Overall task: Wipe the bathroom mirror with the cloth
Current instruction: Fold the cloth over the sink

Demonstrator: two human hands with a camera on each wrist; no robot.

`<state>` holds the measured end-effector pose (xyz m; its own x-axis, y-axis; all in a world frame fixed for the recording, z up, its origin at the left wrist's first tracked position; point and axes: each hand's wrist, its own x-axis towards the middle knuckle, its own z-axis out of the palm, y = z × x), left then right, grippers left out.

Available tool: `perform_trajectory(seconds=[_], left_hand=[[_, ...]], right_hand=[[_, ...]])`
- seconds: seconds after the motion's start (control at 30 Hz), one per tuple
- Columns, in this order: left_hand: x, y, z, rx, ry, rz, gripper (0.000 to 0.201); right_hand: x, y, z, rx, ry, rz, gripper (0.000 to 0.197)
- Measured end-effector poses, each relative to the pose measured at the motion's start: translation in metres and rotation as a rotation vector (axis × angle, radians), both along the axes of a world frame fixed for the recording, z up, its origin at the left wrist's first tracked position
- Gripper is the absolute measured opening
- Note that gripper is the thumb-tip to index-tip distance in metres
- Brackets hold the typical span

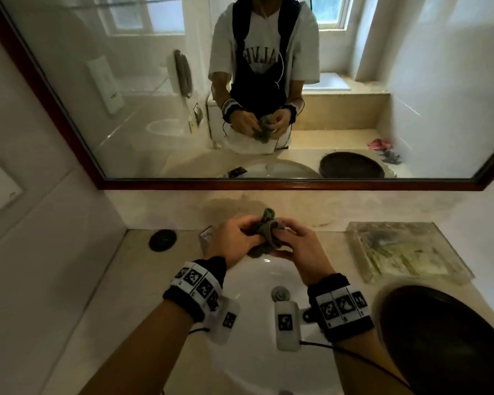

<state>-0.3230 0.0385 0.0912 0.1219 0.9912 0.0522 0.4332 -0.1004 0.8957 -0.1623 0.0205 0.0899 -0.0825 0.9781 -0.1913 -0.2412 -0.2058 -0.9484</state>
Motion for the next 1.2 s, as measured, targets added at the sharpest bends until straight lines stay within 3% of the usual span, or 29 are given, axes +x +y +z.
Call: perform_trajectory(seconds=[0.17, 0.37, 0.63, 0.8, 1.2], left_hand=[[0.000, -0.018, -0.005, 0.042, 0.099, -0.047, 0.029], [0.000, -0.040, -0.021, -0.013, 0.017, -0.153, 0.027], [0.025, -0.080, -0.030, -0.056, -0.031, -0.306, 0.034], [0.042, -0.091, -0.030, -0.007, 0.028, -0.370, 0.042], [0.151, -0.099, -0.039, -0.021, 0.109, -0.387, 0.052]], right_hand=[[0.001, -0.034, -0.005, 0.018, -0.023, -0.058, 0.023], [-0.002, -0.074, -0.008, 0.013, -0.102, -0.118, 0.040], [0.013, -0.120, -0.028, -0.081, -0.123, -0.329, 0.034], [0.027, -0.133, -0.033, -0.103, -0.075, -0.386, 0.032], [0.127, -0.140, -0.043, -0.163, -0.024, -0.443, 0.031]])
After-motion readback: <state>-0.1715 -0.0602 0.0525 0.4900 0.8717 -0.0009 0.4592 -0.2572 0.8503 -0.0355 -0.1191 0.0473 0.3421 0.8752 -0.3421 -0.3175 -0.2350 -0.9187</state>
